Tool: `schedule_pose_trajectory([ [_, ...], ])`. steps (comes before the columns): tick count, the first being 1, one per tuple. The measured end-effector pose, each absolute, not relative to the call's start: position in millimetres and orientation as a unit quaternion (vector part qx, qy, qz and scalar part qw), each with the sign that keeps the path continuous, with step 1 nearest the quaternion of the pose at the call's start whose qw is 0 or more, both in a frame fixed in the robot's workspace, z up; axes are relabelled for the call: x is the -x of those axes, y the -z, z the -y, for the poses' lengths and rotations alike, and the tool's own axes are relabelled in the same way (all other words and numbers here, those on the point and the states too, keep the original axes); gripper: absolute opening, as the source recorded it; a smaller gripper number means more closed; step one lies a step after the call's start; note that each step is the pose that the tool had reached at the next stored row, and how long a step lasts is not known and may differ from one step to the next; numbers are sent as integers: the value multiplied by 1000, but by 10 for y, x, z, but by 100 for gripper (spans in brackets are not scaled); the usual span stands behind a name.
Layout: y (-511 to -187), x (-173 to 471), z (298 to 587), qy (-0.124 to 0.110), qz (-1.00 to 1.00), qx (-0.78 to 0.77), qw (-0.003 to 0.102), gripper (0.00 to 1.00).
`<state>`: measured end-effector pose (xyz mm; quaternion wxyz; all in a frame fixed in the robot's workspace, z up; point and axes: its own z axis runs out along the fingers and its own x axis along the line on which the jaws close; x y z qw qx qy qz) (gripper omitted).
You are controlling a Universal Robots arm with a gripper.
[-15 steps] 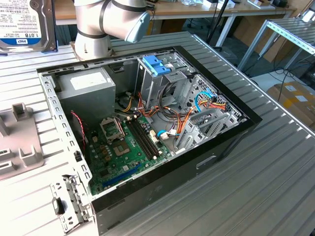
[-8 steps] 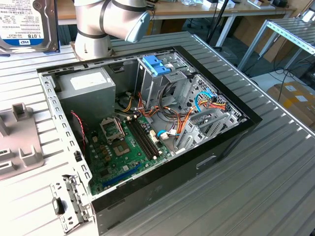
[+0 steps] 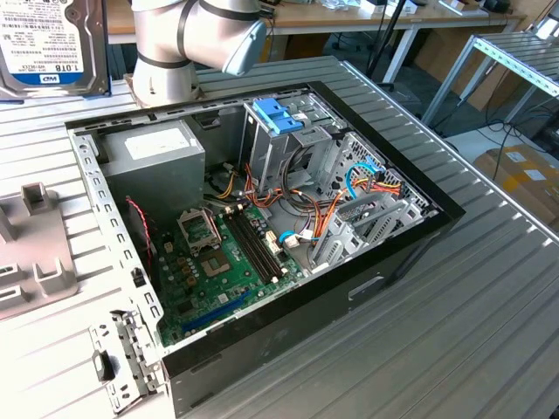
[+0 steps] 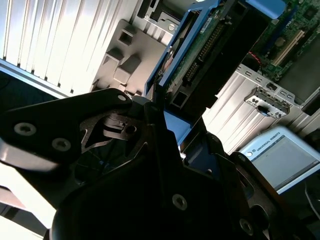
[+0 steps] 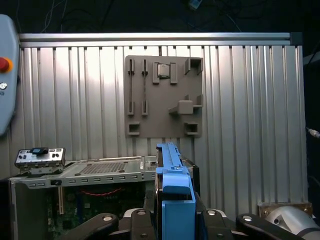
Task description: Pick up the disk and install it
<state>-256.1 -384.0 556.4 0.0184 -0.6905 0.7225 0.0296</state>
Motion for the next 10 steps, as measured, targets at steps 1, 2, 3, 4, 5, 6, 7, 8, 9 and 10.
schedule_pose_trajectory([
  [1,-5561,2559,3846,-30,-722,691,18,37],
  [2,-5557,2558,3853,-30,-722,691,19,37],
  [3,-5551,2555,3866,-30,-722,691,19,37],
  [4,-5549,2553,3872,-30,-722,690,18,37],
  [5,-5547,2552,3880,-30,-722,690,18,37],
  [6,-5544,2551,3886,-30,-722,691,19,37],
  [7,-5541,2549,3893,-30,-722,690,18,37],
  [8,-5539,2548,3899,-30,-722,691,18,37],
  [9,-5537,2547,3903,-30,-722,691,18,37],
  [10,-5536,2545,3908,-30,-722,691,18,37],
])
